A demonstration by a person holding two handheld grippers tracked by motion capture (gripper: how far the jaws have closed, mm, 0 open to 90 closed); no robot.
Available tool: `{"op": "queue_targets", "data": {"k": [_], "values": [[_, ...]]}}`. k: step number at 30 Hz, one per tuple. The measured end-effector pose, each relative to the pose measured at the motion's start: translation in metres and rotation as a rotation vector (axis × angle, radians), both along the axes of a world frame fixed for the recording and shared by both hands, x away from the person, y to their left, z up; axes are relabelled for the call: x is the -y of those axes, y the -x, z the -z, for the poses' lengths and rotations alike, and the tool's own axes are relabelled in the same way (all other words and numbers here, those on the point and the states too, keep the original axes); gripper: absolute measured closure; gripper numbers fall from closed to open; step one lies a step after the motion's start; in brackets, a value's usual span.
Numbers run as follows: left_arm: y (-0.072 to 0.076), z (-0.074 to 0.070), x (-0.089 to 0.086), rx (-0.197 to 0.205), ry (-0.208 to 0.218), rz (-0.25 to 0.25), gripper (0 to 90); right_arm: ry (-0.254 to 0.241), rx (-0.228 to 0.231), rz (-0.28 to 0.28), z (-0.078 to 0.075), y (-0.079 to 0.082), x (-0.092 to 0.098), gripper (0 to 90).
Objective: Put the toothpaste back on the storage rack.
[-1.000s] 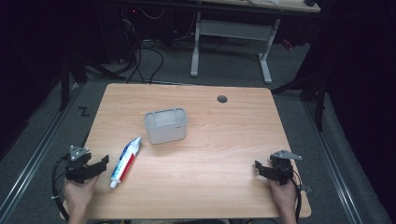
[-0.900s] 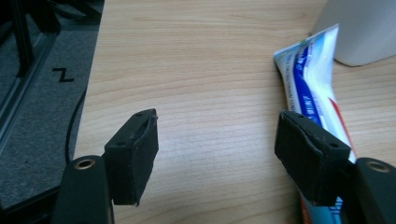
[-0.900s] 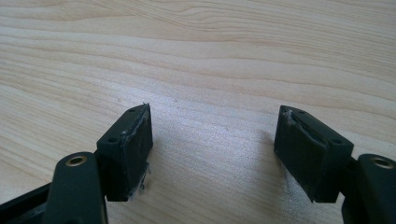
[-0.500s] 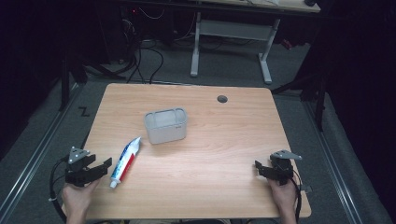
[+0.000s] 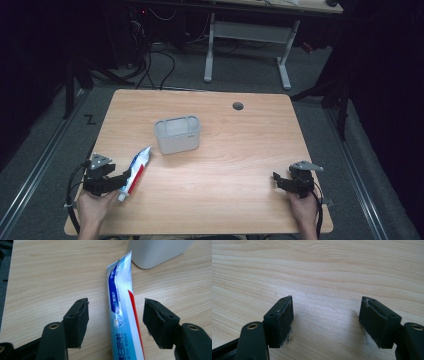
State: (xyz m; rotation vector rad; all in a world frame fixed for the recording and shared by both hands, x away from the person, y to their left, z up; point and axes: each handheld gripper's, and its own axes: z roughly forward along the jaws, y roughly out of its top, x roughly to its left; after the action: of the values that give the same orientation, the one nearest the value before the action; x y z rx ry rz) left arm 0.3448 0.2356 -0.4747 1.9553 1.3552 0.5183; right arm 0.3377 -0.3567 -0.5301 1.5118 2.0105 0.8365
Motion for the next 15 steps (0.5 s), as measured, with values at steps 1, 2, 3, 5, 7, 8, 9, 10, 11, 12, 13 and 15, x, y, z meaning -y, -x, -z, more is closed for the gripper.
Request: {"op": "queue_targets", "data": {"k": [1,2,3,5,7,8,9,10,11,12,13,15], "values": [[-0.001,0.000,0.002,0.001,-0.004,0.005,38.3,0.001,0.001,-0.001,0.000,0.000,0.000,27.7],[-0.003,-0.001,0.004,0.001,-0.006,0.010,38.4,0.001,0.001,-0.002,0.000,0.000,0.000,27.7],[-0.004,-0.001,0.007,-0.001,-0.007,0.017,38.1,0.001,0.000,-0.002,0.000,0.000,0.000,27.7],[-0.006,-0.001,0.008,-0.006,0.002,0.018,37.5,0.001,0.000,-0.002,0.000,0.000,0.000,27.7],[-0.010,0.000,0.009,-0.045,0.016,0.014,36.5,0.001,0.000,-0.001,0.000,0.000,0.000,27.6],[-0.012,0.000,0.009,-0.054,0.012,0.014,36.2,0.001,0.000,-0.001,0.000,0.000,0.000,27.6],[-0.014,0.001,0.010,-0.058,0.005,0.013,36.0,0.001,0.000,0.000,0.000,0.000,0.000,27.6],[-0.017,0.001,0.013,-0.058,-0.010,0.011,35.3,0.001,0.000,0.000,0.000,0.000,0.000,27.6],[-0.019,0.001,0.014,-0.061,-0.016,0.010,35.3,0.002,0.001,0.000,0.000,0.000,0.000,27.6],[-0.019,0.001,0.014,-0.061,-0.016,0.010,35.3,0.002,0.001,0.000,0.000,0.000,0.000,27.6],[-0.021,0.002,0.015,-0.066,-0.019,0.009,35.3,0.001,0.000,0.000,0.000,0.000,0.000,27.7],[-0.026,0.004,0.017,-0.078,-0.027,0.003,35.3,0.001,0.000,0.000,0.000,0.000,0.000,27.6]]}}
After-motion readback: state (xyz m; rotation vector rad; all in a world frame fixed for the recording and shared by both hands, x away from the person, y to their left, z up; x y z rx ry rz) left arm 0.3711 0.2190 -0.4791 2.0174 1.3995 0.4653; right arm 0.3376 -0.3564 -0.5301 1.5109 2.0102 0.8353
